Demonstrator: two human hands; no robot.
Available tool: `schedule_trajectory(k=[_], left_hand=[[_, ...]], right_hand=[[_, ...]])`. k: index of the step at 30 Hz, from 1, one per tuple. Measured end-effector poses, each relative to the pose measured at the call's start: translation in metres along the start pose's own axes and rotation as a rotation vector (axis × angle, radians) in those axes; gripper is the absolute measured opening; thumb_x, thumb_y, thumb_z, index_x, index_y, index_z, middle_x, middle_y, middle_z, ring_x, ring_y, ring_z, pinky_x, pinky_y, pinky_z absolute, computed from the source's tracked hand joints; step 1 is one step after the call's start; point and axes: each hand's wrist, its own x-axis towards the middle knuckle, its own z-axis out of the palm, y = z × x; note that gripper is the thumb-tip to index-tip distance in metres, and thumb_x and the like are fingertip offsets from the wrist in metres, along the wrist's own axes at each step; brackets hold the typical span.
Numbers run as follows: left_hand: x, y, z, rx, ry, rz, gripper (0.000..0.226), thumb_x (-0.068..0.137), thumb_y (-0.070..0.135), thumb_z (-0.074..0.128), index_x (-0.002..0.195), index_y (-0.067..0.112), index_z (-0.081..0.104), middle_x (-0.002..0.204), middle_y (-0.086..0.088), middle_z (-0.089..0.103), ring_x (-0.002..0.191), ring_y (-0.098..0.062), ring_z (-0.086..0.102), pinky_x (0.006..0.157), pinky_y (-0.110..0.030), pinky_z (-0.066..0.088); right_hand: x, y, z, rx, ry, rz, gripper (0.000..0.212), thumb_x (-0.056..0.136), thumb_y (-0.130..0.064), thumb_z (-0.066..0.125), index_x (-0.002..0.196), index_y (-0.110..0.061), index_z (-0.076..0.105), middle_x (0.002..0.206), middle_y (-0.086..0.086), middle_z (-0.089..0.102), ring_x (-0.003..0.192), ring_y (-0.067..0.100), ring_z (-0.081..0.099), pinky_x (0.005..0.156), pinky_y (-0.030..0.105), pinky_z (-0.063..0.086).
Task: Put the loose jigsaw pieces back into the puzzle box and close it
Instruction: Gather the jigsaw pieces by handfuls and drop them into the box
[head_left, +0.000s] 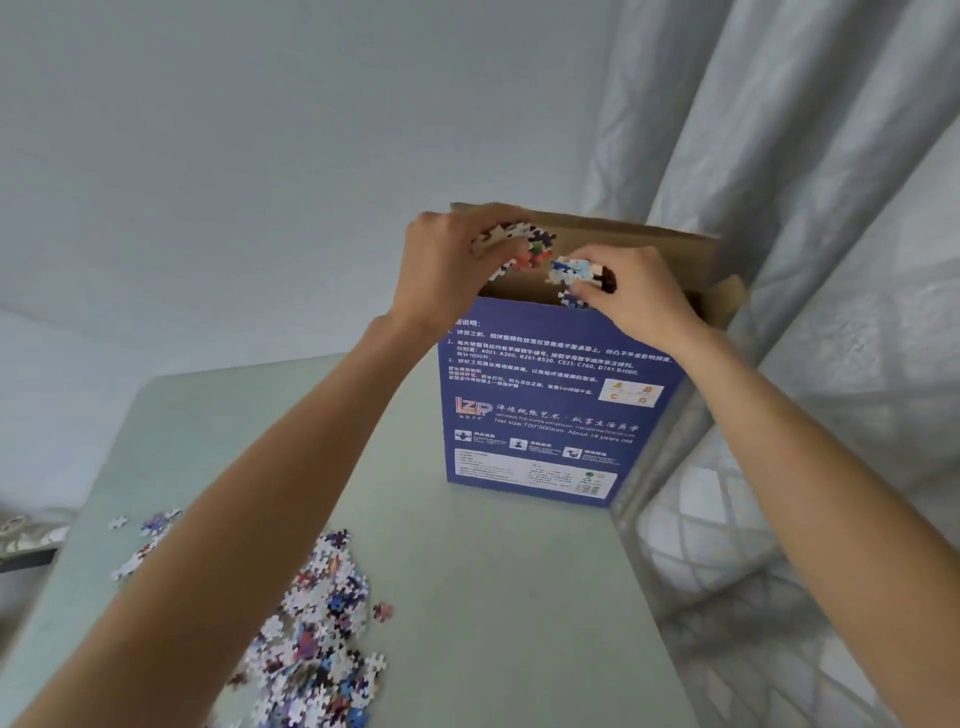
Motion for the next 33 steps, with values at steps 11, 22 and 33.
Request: schedule_trajectory(k=[11,22,33], left_hand=[[0.021,-0.02,0.042,0.188,-0.331,0.078,0.025,0.082,0.018,0.067,0.107,0.018,0.068,0.096,-0.002,0.072,0.089,-0.022,0.066,0.08,-0.038,0.051],[0.026,-0.03,0.036,0.205,-0.434,0.006,0.017,0.082,0.018,0.066,0.099,0.017,0.068,0.088,0.004,0.071,0.077,-0.009,0.062,0.076,-0.027,0.05],[-0.01,-0.041,0.017,0.395,-0.351,0.283,0.04,0.093,0.04,0.035,0.091,0.018,0.068,0.076,0.0,0.068,0.068,-0.02,0.061,0.054,-0.03,0.048]], right_hand=[[0.002,0.011,0.002,0.056,0.088,0.095,0.011,0.085,-0.025,0.067,0.093,-0.019,0.072,0.083,-0.006,0.069,0.076,0.009,0.064,0.077,0.031,0.055],[-0.008,0.009,0.009,0.057,0.105,0.028,0.006,0.084,-0.026,0.068,0.087,-0.023,0.072,0.079,-0.011,0.067,0.072,0.004,0.062,0.073,0.033,0.056],[-0.017,-0.006,0.014,-0.084,0.249,-0.112,0.015,0.091,-0.027,0.055,0.089,-0.02,0.068,0.083,-0.008,0.069,0.072,0.008,0.061,0.062,0.036,0.053]])
